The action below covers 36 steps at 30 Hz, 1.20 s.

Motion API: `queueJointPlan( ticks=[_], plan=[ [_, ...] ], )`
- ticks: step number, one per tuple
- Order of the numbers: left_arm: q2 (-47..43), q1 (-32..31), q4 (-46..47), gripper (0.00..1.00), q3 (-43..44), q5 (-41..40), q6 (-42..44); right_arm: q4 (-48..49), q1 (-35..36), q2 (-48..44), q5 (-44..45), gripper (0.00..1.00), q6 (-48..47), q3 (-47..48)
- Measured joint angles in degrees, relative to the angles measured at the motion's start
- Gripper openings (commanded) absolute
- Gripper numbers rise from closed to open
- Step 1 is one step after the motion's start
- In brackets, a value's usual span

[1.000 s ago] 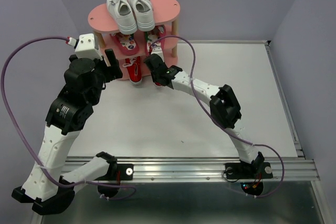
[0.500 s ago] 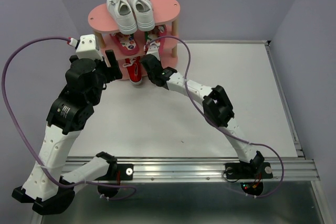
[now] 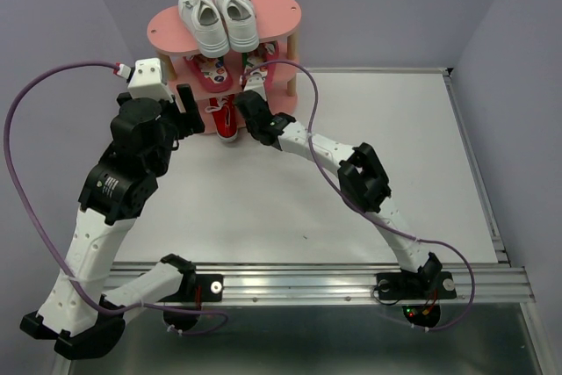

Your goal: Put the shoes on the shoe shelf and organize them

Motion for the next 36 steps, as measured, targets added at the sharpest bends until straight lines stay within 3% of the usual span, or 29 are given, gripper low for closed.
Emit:
queueJointPlan(
  ticks=[12, 13, 15, 16, 17, 19, 36],
  plan=[
    [-0.2, 0.15, 0.0, 0.86, -0.02, -0.44, 0.31, 0.87, 0.02, 2.99, 1.05, 0.01, -2.12, 3.74],
    [-0.24, 0.31, 0.0, 0.86, 0.0, -0.46, 0.35, 1.11, 0.02, 3.13, 1.42, 0.08, -2.34, 3.78],
    [-0.28, 0.35, 0.0, 0.86, -0.02, -0.46, 0.44, 1.68, 0.04, 3.48, 2.12, 0.31, -2.58, 4.0],
    [-0.31, 0.35, 0.0, 0.86, -0.02, -0.48, 0.44, 2.16, 0.04, 3.72, 2.43, 0.49, -2.75, 4.13],
    [-0.31, 0.35, 0.0, 0.86, -0.02, -0.48, 0.46, 2.67, 0.02, 3.82, 2.64, 0.57, -2.69, 4.17],
    [-0.31, 0.35, 0.0, 0.86, 0.0, -0.52, 0.48, 3.61, -0.09, 3.89, 3.19, 0.63, -2.82, 4.17],
    [-0.42, 0.37, -0.48, 0.86, -0.02, -0.44, 0.46, 9.38, -0.92, -1.25, 0.74, 0.66, 0.52, -4.66]
  ],
)
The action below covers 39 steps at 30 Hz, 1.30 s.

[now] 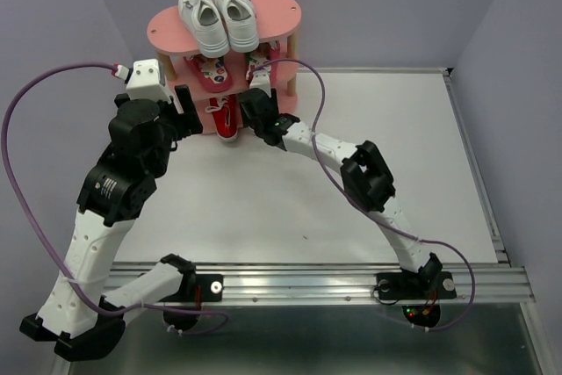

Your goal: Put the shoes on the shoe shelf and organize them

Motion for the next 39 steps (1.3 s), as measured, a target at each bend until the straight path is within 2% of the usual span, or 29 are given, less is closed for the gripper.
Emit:
queueJointPlan(
  ticks=[2, 4, 8, 10, 12, 13, 15, 20, 23, 26, 34, 39],
  plan=[
    [0.0, -0.02, -0.15, 0.86, 0.0, 0.0, 0.0, 0.22, 0.26, -1.79, -0.31, 0.67, 0.26, -1.77],
    [0.0, 0.0, -0.35, 0.86, 0.0, -0.02, 0.0, 0.07, 0.52, -4.09, -0.39, 0.74, 0.52, -4.07],
    [0.0, -0.02, -0.37, 0.86, 0.0, -0.04, -0.02, 0.37, 1.6, -10.84, -1.01, 0.75, 2.08, -11.39],
    [0.0, 0.0, -0.37, 0.86, 0.0, -0.09, -0.02, 0.5, 1.99, -15.08, -1.36, 0.84, 3.23, -15.65],
    [0.0, 0.0, -0.37, 0.86, 0.0, -0.22, -0.02, 0.5, 2.38, -20.11, -1.55, 0.88, 4.52, -20.92],
    [0.0, 0.0, -0.37, 0.86, 0.0, -0.24, -0.04, 0.55, 2.49, -22.16, -1.64, 0.94, 5.16, -22.95],
    [0.04, 0.0, -0.35, 0.86, 0.0, -0.39, -0.04, 0.02, 2.56, -27.69, -1.7, 0.98, 6.4, -28.24],
    [0.76, 0.02, -0.24, 0.86, 0.0, -0.39, -0.35, -1.79, 2.51, -40.02, 1.27, 1.0, 9.29, -40.37],
    [1.95, 0.35, -0.13, 0.86, 0.04, -0.15, -0.68, -6.6, 2.51, -48.41, 4.48, 1.0, 12.09, -47.95],
    [3.89, 0.44, 0.15, 0.86, 0.24, 0.33, -1.22, -13.38, 2.51, -53.09, 7.82, 1.0, 16.11, -51.04],
    [7.21, 0.74, 0.85, 0.86, 0.48, 1.53, -3.32, -37.62, 2.51, -58.47, 11.96, 1.0, 35.65, -55.56],
    [7.39, 0.76, 1.16, 0.86, 1.4, 1.77, -4.17, -44.26, 2.51, -63.43, 11.43, 1.0, 42.86, -62.42]
  ],
)
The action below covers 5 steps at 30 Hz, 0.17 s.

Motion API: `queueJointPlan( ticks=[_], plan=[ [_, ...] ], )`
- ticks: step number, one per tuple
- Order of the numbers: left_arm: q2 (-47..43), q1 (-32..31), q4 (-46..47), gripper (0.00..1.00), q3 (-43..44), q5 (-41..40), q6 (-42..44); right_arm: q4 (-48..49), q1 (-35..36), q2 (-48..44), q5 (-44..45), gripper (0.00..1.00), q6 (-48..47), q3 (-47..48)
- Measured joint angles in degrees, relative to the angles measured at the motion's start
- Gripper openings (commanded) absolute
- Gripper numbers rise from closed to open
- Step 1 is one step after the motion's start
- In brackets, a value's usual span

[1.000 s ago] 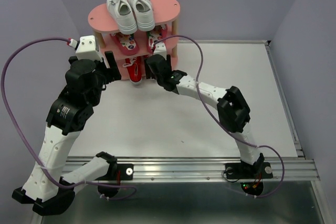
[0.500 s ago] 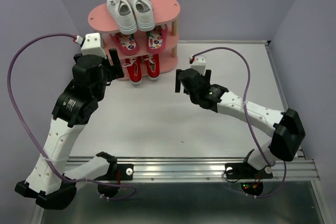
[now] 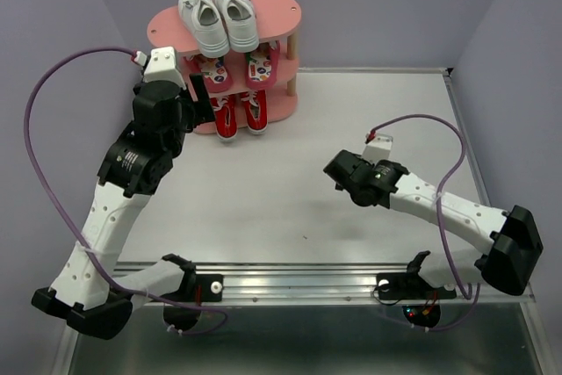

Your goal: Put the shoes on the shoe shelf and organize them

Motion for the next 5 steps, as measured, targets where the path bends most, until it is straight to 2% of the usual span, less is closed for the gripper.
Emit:
queueJointPlan(
  ticks=[5],
  plan=[
    [-0.13, 0.35, 0.72, 0.86, 1.01, 0.0, -0.57, -1.4, 0.0, -7.98, -0.22, 1.0, 2.58, -4.0]
  ],
)
